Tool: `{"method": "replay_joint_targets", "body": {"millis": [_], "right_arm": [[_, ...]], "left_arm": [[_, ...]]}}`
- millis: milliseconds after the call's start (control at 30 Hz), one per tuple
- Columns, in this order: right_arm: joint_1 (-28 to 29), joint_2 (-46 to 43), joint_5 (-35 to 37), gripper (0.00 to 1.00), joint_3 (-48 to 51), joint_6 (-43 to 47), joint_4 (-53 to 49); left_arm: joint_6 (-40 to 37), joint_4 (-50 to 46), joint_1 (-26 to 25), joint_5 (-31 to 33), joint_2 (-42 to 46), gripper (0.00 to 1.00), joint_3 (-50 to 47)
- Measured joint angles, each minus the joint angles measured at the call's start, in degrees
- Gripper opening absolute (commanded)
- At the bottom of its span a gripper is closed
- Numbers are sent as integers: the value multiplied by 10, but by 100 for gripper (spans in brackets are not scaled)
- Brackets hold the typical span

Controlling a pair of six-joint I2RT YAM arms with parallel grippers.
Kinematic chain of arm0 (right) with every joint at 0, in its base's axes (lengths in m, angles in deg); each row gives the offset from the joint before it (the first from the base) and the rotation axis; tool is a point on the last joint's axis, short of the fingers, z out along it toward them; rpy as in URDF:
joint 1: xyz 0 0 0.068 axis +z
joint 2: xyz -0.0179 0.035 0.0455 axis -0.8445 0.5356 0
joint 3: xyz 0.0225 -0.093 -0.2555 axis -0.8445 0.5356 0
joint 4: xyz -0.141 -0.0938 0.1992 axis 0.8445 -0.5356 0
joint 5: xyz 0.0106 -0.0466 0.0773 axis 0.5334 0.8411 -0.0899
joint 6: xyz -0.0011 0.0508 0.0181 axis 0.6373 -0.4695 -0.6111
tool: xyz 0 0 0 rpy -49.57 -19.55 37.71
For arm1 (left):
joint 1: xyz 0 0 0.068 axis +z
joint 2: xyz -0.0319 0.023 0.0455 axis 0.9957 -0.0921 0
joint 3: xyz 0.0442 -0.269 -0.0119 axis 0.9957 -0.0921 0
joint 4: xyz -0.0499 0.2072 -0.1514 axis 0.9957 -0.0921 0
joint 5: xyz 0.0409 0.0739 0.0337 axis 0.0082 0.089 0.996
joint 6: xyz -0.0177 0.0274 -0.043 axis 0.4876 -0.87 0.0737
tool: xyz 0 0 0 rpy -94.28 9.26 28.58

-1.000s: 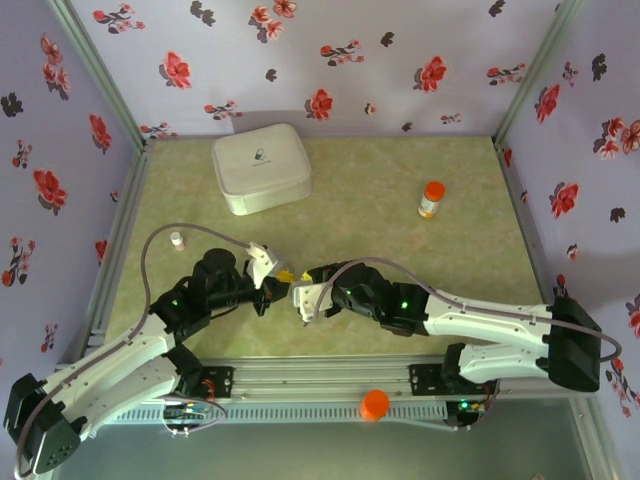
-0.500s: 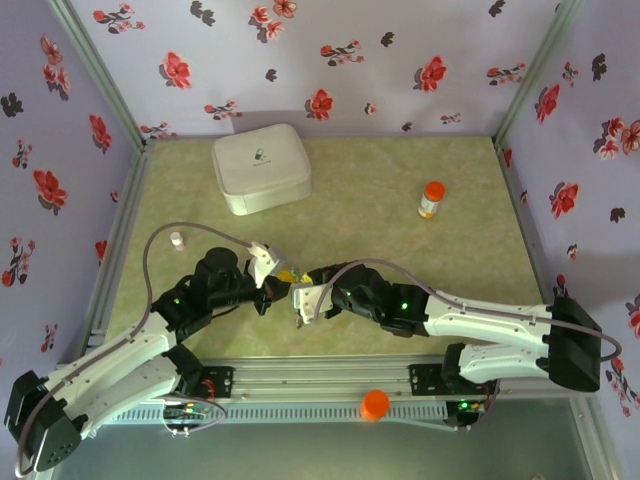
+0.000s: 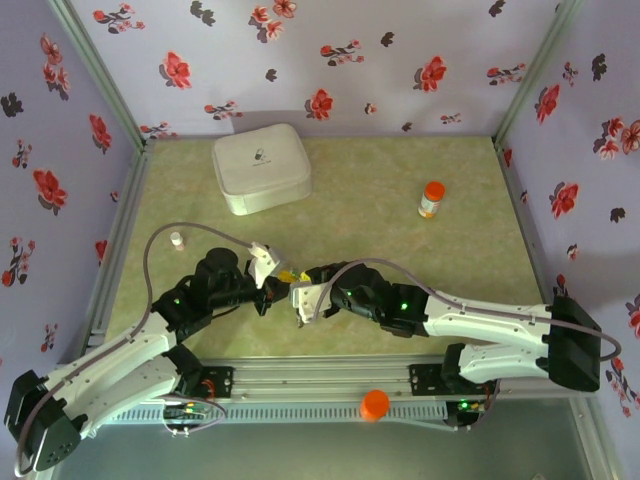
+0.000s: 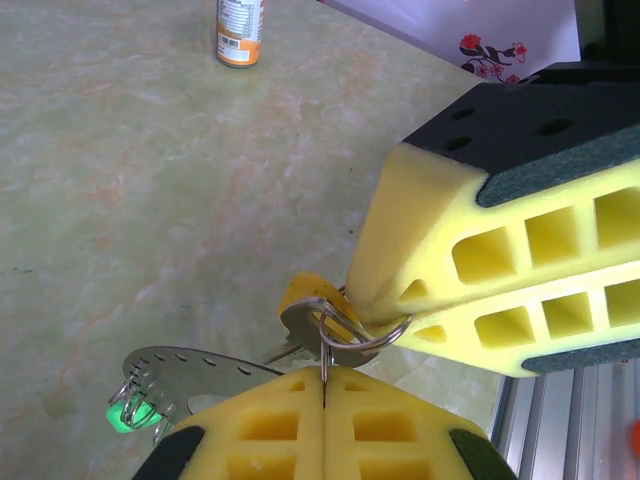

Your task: Put the keys on the keyring

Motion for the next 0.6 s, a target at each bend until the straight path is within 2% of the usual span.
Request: {"method": "replay_joint_targets", "body": {"millis": [600], "right_arm": [[2, 0, 2, 0, 0, 4, -16]], "left_arm": [[0, 0, 0, 7, 0, 0, 0]]}}
